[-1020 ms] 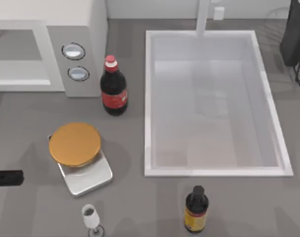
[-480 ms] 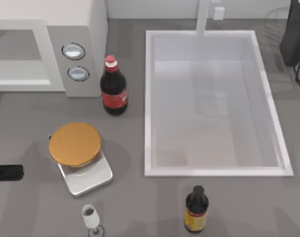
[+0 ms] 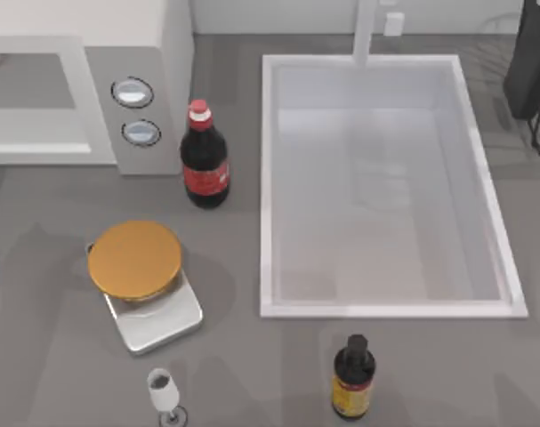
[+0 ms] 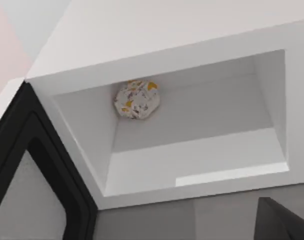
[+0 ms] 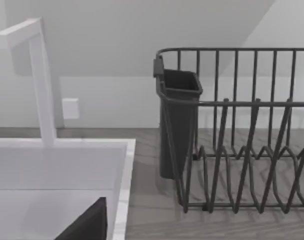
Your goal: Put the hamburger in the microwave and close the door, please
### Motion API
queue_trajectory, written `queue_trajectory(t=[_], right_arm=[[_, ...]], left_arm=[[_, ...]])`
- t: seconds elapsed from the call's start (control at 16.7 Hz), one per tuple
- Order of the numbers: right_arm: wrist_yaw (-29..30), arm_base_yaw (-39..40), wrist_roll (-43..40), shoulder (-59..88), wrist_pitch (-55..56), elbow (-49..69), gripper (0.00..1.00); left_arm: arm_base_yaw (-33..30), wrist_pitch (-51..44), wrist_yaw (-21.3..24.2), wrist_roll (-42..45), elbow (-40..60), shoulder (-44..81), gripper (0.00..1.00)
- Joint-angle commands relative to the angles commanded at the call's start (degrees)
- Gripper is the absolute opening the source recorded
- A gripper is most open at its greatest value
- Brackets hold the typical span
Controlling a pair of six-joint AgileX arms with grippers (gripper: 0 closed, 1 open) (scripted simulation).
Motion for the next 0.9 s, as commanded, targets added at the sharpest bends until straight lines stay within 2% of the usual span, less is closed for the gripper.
queue_trajectory(t=[0.6,0.9], right_arm=[[0.0,0.0,0.0,0.0,0.0,0.0,1.0],[0.0,0.0,0.0,0.0,0.0,0.0,1.0]], left_arm=[[42.92,-20.61,32.59,25.86,34.97,46.71,0.0],[59.39,-28.9,44.37,36.25,49.01,65.47,0.0]])
